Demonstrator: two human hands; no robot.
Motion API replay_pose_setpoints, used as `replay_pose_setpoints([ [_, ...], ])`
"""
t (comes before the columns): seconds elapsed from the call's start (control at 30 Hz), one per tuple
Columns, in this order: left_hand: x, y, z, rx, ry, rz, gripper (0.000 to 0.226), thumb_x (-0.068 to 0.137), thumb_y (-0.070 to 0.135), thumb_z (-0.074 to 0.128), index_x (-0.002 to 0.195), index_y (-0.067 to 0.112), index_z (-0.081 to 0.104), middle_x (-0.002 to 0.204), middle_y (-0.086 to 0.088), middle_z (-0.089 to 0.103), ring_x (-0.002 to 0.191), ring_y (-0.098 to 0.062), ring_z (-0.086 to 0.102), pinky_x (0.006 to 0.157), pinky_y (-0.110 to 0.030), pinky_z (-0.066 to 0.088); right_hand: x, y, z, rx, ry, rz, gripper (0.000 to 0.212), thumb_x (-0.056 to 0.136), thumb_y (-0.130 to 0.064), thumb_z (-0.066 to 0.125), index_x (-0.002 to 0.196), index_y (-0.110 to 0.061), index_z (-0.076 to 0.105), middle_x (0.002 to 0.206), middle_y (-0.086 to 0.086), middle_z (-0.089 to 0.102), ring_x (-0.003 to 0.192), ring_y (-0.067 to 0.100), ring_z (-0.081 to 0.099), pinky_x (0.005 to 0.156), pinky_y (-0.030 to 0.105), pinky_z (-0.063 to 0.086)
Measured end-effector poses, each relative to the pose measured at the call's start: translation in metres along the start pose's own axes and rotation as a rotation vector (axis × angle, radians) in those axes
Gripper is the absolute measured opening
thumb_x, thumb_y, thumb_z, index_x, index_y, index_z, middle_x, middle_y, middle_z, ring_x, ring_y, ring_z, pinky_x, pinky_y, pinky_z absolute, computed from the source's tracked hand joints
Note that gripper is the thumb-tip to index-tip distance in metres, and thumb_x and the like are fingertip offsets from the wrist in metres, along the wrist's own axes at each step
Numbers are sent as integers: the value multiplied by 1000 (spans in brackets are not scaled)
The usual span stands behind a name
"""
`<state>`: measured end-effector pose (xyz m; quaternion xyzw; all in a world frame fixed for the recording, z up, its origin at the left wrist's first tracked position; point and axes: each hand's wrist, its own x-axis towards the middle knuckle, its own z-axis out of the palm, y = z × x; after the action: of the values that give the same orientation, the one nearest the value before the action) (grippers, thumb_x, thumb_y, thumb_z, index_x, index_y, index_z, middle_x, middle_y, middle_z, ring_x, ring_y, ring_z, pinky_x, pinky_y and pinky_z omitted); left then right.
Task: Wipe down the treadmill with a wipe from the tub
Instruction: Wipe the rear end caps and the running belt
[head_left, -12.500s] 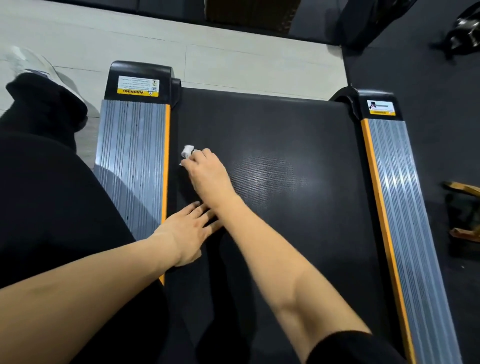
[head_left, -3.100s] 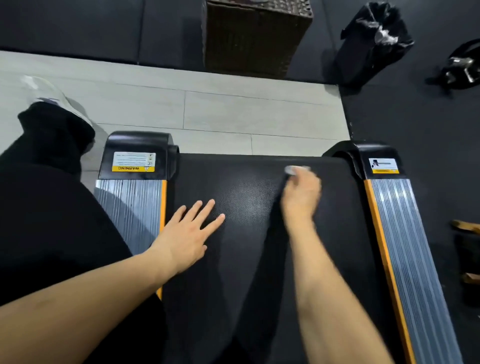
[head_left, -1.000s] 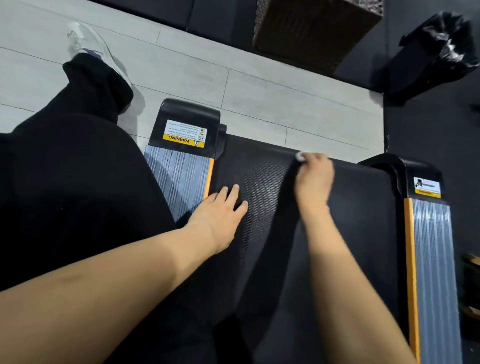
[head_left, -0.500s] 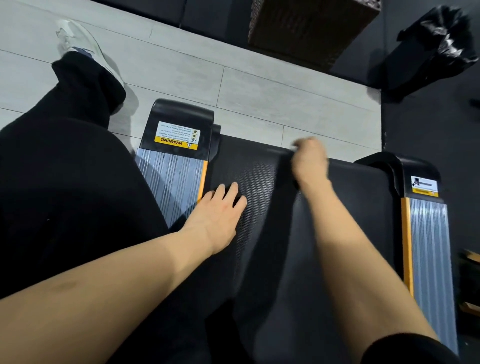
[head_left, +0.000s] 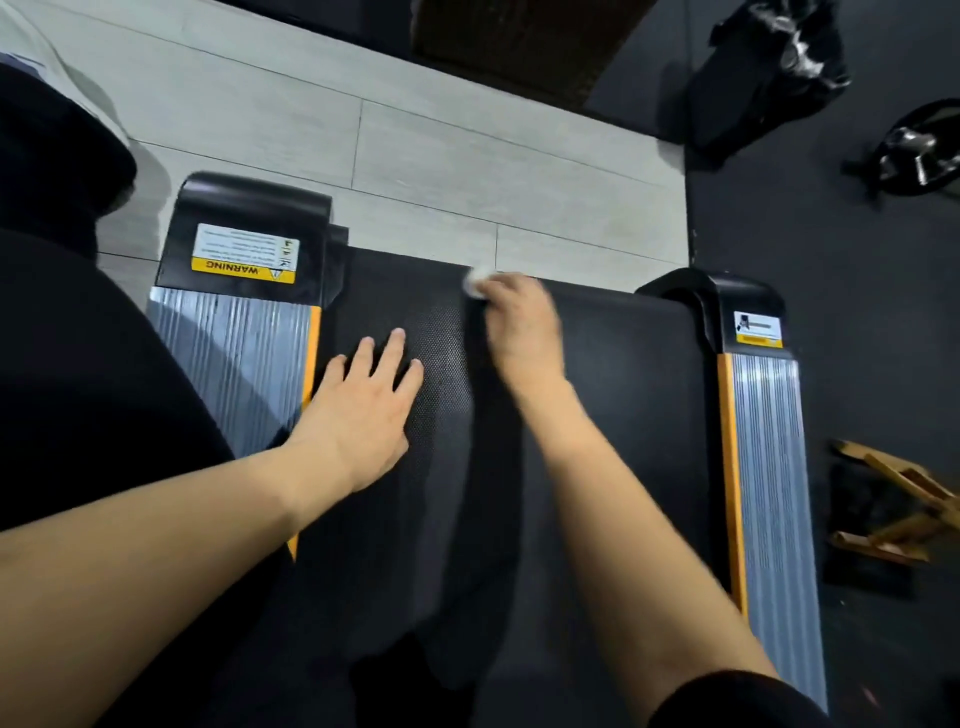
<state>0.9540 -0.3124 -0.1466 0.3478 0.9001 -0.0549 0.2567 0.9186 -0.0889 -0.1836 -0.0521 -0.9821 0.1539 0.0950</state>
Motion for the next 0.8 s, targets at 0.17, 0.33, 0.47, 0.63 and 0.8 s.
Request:
replay_pose_setpoints([
  [0.17, 13, 8, 2, 136, 1, 171, 97, 97, 67, 43, 157, 32, -24, 164, -16, -31, 155, -43, -9, 117, -60, 22, -21, 141, -63, -280, 75, 675, 41, 82, -1, 43, 102, -15, 77, 98, 21, 67, 91, 44, 61, 74, 45, 47],
  [0.33, 31, 5, 1, 169, -72, 178, 108, 90, 76, 46, 155, 35, -29, 162, -11, -35, 153, -41, -19, 121, -65, 6, -14, 31, -12, -61, 220, 434, 37, 74, 5, 55, 92, -19, 78, 85, 11, 70, 78, 35, 62, 68, 37, 45],
  [0.47, 32, 5, 0, 143, -136, 151, 106, 90, 76, 47, 153, 38, -29, 161, -8, -38, 152, -38, -25, 122, -64, 1, -37, -26, 4, 69, 13, -37, 32, 80, 2, 59, 103, -13, 76, 94, 9, 69, 80, 31, 61, 73, 36, 47],
  [0.63, 32, 6, 2, 121, -150, 133, 109, 90, 76, 48, 150, 40, -35, 159, -4, -42, 152, -36, -27, 123, -62, -1, -46, 134, -70, -219, 124, 540, 31, 91, -4, 51, 98, -16, 78, 89, 19, 67, 80, 41, 63, 70, 42, 53],
  [0.8, 34, 8, 2, 141, -159, 122, 110, 90, 75, 49, 150, 39, -35, 159, -6, -42, 152, -38, -26, 122, -64, 0, -42, 119, -62, -162, 286, 800, 34, 97, -15, 45, 96, -21, 78, 89, 18, 65, 87, 42, 64, 74, 44, 48],
])
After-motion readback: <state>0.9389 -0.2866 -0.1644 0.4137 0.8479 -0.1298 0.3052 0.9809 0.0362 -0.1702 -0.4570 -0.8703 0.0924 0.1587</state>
